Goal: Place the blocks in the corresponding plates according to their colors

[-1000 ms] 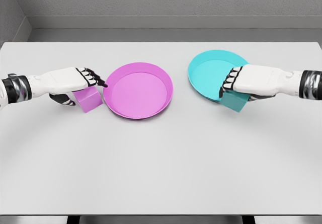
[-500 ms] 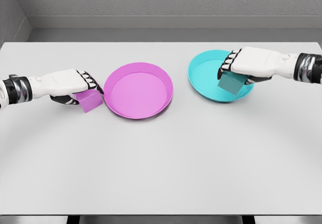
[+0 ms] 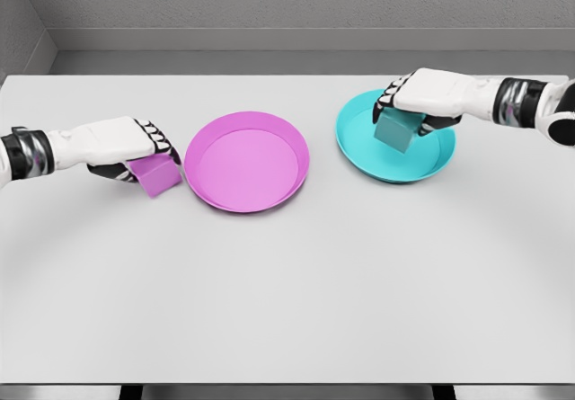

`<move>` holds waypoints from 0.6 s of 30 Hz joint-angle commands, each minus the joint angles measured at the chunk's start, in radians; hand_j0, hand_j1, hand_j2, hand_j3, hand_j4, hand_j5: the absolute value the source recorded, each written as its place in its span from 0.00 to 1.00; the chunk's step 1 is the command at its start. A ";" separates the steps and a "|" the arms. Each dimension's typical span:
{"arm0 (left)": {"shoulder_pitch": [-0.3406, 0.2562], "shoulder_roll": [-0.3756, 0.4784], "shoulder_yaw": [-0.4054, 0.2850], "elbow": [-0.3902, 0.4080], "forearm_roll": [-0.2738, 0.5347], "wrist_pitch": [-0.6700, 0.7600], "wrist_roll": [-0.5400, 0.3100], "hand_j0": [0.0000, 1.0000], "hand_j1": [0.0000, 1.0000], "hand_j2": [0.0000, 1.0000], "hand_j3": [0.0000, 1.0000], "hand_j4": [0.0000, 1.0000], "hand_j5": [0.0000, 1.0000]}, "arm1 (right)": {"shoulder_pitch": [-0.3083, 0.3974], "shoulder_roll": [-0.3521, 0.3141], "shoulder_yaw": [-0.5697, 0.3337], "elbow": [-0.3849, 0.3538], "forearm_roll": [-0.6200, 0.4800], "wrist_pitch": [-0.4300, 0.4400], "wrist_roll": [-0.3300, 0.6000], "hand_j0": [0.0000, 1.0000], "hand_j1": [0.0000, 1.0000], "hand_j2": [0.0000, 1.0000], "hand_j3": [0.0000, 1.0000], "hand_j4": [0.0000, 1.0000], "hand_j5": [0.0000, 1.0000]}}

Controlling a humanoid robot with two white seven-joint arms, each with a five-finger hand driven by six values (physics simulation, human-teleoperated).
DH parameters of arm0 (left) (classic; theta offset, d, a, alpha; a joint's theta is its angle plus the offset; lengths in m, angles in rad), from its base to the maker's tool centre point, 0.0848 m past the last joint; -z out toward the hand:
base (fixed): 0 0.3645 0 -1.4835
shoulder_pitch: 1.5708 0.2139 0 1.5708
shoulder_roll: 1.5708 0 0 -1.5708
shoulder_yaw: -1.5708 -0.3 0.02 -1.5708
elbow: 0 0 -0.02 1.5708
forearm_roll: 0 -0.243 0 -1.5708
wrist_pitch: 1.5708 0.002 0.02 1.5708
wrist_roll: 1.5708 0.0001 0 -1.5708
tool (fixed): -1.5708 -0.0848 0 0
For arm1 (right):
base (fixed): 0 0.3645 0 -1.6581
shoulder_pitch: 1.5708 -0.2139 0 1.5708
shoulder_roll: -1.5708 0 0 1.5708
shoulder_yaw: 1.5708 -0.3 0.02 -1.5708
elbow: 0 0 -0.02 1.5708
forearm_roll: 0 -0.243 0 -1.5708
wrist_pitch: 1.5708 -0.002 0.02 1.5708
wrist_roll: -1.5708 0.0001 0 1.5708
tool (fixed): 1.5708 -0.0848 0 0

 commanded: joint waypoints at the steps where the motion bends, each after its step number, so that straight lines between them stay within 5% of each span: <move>1: 0.000 0.006 0.001 -0.004 0.007 0.001 0.000 0.66 0.66 0.66 0.66 0.66 0.66 | 0.000 0.025 -0.001 0.035 0.009 0.001 0.002 0.53 0.53 0.53 0.53 0.53 0.53; 3: 0.000 0.006 0.003 -0.006 0.009 0.001 -0.001 0.63 0.63 0.63 0.63 0.63 0.63 | -0.008 0.028 -0.001 0.050 0.011 0.001 0.002 0.61 0.61 0.61 0.61 0.61 0.61; 5: 0.000 0.009 0.003 -0.006 0.020 0.001 -0.001 0.61 0.61 0.61 0.61 0.61 0.61 | -0.008 0.031 -0.003 0.059 0.011 0.001 0.001 0.92 0.92 0.92 0.92 0.92 0.92; 6: -0.002 0.014 0.003 -0.007 0.021 0.001 -0.001 0.61 0.61 0.61 0.61 0.61 0.61 | -0.008 0.031 -0.004 0.063 0.011 0.001 0.001 0.99 0.99 0.99 0.99 0.99 0.99; 14: -0.018 0.031 0.003 -0.029 0.033 0.001 -0.001 0.61 0.61 0.61 0.61 0.61 0.61 | -0.005 0.024 -0.018 0.053 0.010 0.001 0.001 1.00 1.00 1.00 1.00 1.00 1.00; 16: -0.028 0.031 0.003 -0.030 0.040 0.001 -0.009 0.61 0.61 0.61 0.61 0.61 0.61 | -0.002 -0.016 -0.027 0.041 0.002 0.001 -0.004 1.00 1.00 1.00 1.00 1.00 1.00; 18: -0.032 0.031 0.003 -0.030 0.050 0.001 -0.014 0.61 0.61 0.61 0.61 0.61 0.61 | 0.017 -0.102 -0.065 -0.057 0.000 0.001 -0.007 1.00 1.00 1.00 1.00 1.00 1.00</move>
